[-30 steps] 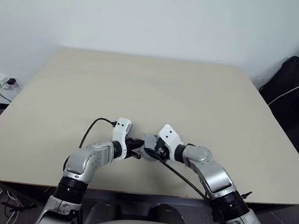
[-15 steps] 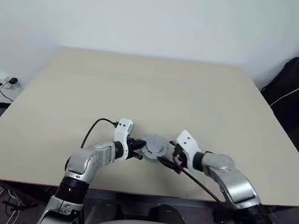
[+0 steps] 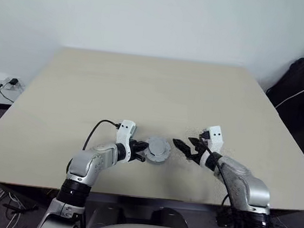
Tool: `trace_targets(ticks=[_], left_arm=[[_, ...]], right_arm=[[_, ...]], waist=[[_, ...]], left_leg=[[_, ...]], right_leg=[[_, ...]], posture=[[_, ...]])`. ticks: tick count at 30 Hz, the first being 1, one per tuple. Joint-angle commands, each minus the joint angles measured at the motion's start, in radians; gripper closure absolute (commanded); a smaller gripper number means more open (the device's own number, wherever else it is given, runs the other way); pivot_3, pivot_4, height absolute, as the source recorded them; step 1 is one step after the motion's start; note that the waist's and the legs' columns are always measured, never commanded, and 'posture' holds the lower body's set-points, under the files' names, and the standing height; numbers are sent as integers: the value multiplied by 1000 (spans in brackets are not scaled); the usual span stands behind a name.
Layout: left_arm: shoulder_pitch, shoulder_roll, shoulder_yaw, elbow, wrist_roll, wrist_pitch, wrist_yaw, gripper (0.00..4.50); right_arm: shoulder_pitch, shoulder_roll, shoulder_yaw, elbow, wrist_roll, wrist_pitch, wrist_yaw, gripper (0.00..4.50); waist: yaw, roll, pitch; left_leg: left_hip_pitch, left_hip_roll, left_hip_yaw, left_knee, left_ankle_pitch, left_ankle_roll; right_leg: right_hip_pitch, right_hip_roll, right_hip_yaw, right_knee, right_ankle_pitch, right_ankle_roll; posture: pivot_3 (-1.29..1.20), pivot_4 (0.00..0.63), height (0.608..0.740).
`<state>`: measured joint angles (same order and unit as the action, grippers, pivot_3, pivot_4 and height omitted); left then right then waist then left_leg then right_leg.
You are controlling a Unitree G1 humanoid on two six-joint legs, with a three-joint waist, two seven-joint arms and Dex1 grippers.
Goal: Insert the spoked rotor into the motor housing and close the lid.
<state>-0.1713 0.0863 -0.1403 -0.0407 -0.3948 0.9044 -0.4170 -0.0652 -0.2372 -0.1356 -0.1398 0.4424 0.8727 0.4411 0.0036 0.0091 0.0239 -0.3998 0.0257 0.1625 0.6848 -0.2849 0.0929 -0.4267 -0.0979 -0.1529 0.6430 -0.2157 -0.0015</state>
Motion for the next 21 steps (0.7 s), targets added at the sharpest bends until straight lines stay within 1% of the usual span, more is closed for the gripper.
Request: trace_targets(ticks=[1,3,7,11,13,17,21], left_arm=[[-13,-4,-14,4,1,-6,-7,4500],[-11,-3,-14,2,3,-7,-3,4500],[-6,-2,-13,-6,1,-7,-2,4500],[-2,-2,-14,-7,1,-10,-2,4500],[-1,-3,-14,-9,1,-10,0,4500],[1,-5,-15,-11,0,-16,-2,4500],[2,-8,-13,-10,-3,-23,-3,4500]], right_arm=[[-21,46,-26,-8,61,60,-34,14],[-21,85,-28,-1,92,89,-47,14],[-29,111,-43,15,123,146,-72,14],[-51,159,-147,60,243,287,-99,14],[-56,168,-185,91,280,332,-104,14],[-62,183,-224,133,330,382,-109,14],[-46,230,-242,117,393,426,-109,14]], waist=[[0,0,0],[-2,0,0],[-3,1,0],[-4,1,0],[-4,2,-1],[-5,3,-1],[-7,4,-1]], left_leg=[[0,0,0,0,0,0],[-1,0,0,-1,-1,1],[0,0,0,-1,-1,1],[0,0,0,0,-1,1],[0,0,0,0,-1,1],[0,0,0,-1,-1,1],[0,0,0,-1,-1,1]], right_leg=[[0,0,0,0,0,-1],[-1,0,0,-1,1,-2],[0,0,0,0,0,0],[0,0,0,-1,0,0],[0,0,0,0,0,0],[0,0,0,-1,0,0],[-1,0,0,0,0,0]], posture=[[0,0,740],[0,0,740],[0,0,740],[0,0,740],[0,0,740],[0,0,740],[0,0,740]])
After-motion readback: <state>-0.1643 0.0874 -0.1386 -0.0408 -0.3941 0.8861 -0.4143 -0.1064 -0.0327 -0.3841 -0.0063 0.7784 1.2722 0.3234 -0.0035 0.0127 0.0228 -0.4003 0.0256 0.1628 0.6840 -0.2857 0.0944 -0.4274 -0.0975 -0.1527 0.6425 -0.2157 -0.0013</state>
